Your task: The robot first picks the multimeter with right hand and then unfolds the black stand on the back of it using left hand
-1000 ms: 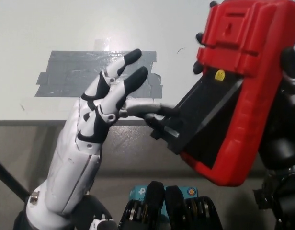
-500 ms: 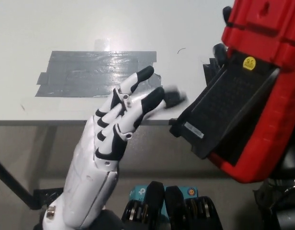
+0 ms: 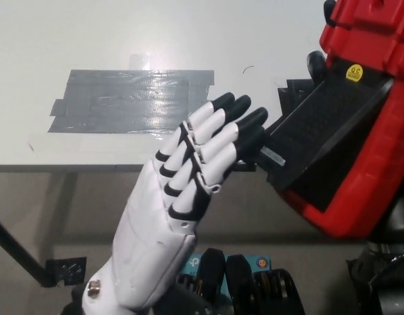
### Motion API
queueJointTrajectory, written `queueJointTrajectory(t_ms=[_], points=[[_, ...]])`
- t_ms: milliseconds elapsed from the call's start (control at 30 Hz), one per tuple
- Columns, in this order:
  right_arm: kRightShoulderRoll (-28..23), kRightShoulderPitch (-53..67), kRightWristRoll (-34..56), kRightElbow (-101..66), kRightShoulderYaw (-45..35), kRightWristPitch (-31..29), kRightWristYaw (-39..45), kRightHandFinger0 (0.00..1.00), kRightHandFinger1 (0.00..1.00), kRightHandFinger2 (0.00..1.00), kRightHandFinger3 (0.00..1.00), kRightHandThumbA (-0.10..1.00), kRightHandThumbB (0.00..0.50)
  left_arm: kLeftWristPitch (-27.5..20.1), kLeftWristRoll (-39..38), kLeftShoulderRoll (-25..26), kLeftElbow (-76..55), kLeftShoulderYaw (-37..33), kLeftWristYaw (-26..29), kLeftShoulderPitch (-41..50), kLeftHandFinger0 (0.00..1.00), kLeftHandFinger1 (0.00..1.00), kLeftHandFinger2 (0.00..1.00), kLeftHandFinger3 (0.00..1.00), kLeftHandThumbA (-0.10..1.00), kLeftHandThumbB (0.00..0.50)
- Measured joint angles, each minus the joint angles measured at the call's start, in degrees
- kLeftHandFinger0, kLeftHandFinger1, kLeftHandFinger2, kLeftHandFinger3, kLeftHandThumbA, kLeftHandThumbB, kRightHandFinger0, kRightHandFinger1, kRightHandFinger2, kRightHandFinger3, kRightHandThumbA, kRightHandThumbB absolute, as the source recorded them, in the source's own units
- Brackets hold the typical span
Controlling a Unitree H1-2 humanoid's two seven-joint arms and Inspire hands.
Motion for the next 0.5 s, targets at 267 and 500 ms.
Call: queueJointTrajectory(t_ms=[267,500], points=[[1.0,-0.95,-1.03,-0.02,-0.02,-0.94,-3.16,0.0,0.33,0.85,0.51,-0.1,0.107,-3.7,4.8,0.26,0.26,-1.89,3.32,1.5,1.0,0.98,0.98,1.0,1.0,0.419],[2.62,-1.36,-0.86,-0.03,-0.12,-2.42,-6.71,0.0,0.3,0.8,0.56,-0.1,0.08,-4.74,8.6,3.1,2.16,-6.27,9.34,3.14,1.0,0.94,1.0,1.0,1.0,0.302]])
